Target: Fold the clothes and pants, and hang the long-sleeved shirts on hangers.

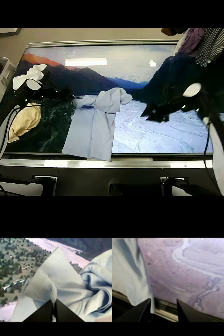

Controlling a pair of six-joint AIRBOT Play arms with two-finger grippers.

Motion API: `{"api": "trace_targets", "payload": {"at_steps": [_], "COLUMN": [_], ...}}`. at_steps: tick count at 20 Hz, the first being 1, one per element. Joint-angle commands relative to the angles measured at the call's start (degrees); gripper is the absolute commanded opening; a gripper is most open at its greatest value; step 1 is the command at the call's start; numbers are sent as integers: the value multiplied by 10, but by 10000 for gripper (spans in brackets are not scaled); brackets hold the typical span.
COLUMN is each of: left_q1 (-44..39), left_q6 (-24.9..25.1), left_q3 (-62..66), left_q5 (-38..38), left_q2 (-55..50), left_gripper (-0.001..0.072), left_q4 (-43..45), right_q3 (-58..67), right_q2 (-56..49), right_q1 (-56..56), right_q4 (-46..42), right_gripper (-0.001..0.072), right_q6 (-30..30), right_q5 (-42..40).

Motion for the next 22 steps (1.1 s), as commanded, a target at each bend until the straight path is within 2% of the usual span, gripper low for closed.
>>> {"api": "trace_targets", "payload": {"at_steps": [1,3,6,9,15,18,19,20,22], "left_q1": [1,1,1,0,0,0,0,0,0], "left_q6": [-1,-1,-1,-1,-1,-1,-1,-1,-1], "left_q3": [1,1,1,0,0,0,0,0,0], "left_q5": [-16,-21,-24,-27,-27,-27,-27,-28,-31], "left_q2": [0,0,0,0,-1,-1,-1,-1,-1], "left_gripper": [20,20,20,20,20,20,20,21,20], "left_q4": [0,0,0,0,0,0,0,0,0], "right_q3": [-198,-245,-252,-252,-252,-252,-251,-251,-250], "right_q2": [55,55,50,33,-18,-30,-30,-29,-14], "right_q1": [108,187,280,320,332,332,332,332,323], "right_q4": [105,151,147,153,218,250,268,288,299], "right_gripper": [388,387,387,387,383,309,200,33,39], "right_q6": [-16,-16,19,64,64,50,33,14,5], "right_q5": [-123,-191,-272,-349,-383,-385,-388,-388,-394]}}
